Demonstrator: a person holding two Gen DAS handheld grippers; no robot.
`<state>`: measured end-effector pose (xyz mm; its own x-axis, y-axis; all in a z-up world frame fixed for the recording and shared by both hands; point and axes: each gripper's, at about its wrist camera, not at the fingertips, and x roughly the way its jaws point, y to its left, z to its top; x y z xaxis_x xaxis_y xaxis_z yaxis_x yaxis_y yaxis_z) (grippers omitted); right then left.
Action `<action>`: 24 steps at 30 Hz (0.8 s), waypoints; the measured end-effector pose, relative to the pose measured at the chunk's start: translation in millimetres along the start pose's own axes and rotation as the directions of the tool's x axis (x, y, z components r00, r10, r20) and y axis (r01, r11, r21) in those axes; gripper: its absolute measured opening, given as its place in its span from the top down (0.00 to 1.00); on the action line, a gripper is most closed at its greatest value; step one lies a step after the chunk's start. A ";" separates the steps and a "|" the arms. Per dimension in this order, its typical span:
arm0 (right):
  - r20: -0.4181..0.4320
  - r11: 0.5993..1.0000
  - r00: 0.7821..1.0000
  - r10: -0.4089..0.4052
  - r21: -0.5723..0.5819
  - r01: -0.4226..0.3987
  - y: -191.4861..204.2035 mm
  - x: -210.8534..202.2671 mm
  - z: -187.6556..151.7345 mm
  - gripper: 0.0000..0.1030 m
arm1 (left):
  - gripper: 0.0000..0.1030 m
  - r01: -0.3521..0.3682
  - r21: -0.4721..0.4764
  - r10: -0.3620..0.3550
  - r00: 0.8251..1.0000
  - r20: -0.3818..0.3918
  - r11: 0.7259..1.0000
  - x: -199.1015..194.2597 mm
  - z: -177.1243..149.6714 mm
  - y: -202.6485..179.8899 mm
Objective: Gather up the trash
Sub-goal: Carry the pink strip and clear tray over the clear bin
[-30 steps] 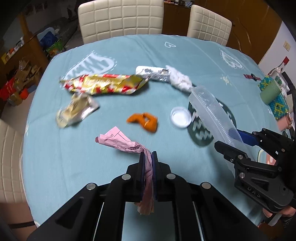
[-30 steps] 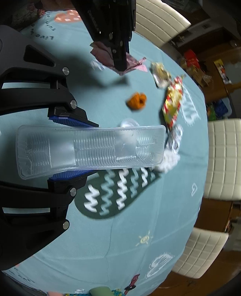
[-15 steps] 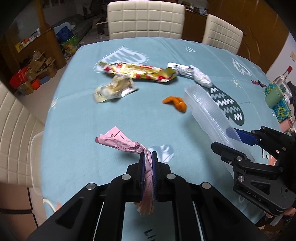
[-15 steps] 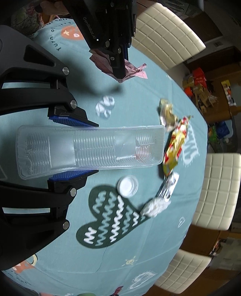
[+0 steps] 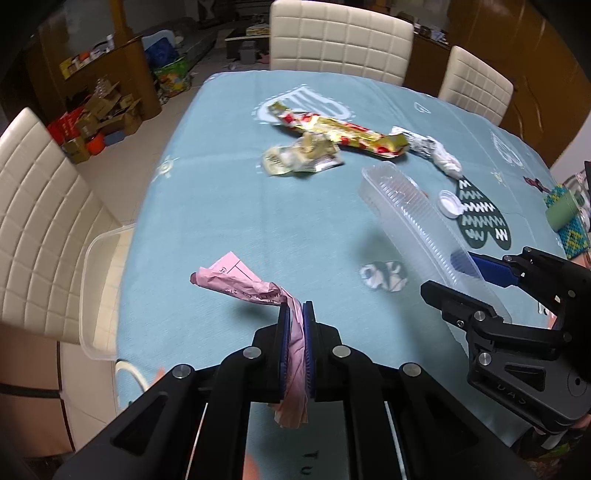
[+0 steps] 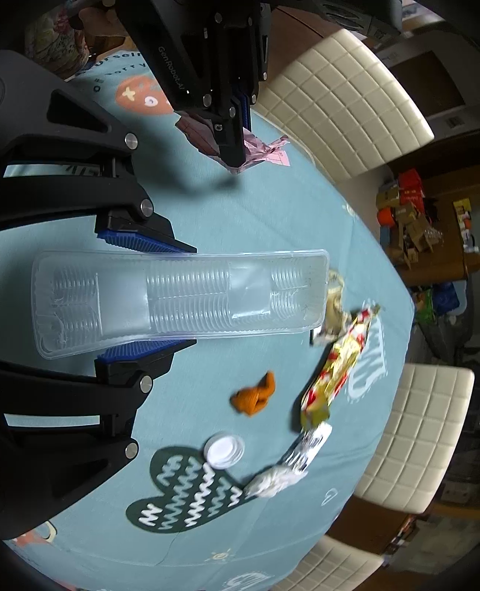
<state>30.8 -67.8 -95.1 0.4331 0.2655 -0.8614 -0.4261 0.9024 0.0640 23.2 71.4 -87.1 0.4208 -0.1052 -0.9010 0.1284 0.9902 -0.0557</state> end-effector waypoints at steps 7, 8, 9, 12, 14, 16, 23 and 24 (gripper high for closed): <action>0.000 0.999 1.000 0.015 -0.049 -0.015 23.0 4.3 13.7 0.57 | 0.93 -0.022 -0.057 0.022 1.000 0.006 0.998 -5.4 -6.6 30.5; 0.000 0.998 1.000 0.018 -0.056 -0.018 26.2 5.4 16.0 0.57 | 0.93 -0.024 -0.065 0.025 1.000 0.006 0.998 -5.9 -7.1 33.8; -0.001 0.998 1.000 0.021 -0.064 -0.021 29.4 6.6 18.5 0.57 | 0.93 -0.027 -0.071 0.027 1.000 0.007 0.997 -6.4 -7.5 36.9; -0.003 0.996 1.000 0.029 -0.085 -0.029 38.5 10.4 24.8 0.57 | 0.93 -0.035 -0.089 0.036 0.999 0.012 0.995 -8.7 -8.8 48.0; -0.004 0.994 0.999 0.036 -0.104 -0.036 46.7 13.5 30.4 0.57 | 0.93 -0.042 -0.103 0.044 0.999 0.014 0.994 -10.3 -9.4 56.3; -0.005 0.992 0.999 0.044 -0.119 -0.044 55.0 16.7 35.7 0.57 | 0.93 -0.052 -0.119 0.054 0.998 0.016 0.992 -11.5 -10.2 65.5; -0.013 0.979 0.997 0.076 -0.189 -0.077 88.3 31.9 59.3 0.57 | 0.93 -0.089 -0.186 0.093 0.996 0.013 0.979 -14.6 -13.7 104.6; -0.014 0.976 0.997 0.081 -0.200 -0.083 94.5 35.1 64.2 0.57 | 0.93 -0.098 -0.199 0.103 0.995 0.011 0.975 -15.0 -14.2 112.8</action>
<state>56.7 48.5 -86.9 0.3856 0.3333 -0.8604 -0.6107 0.7912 0.0327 18.6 185.9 -86.0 0.4420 -0.0042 -0.8970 -0.0949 0.9942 -0.0514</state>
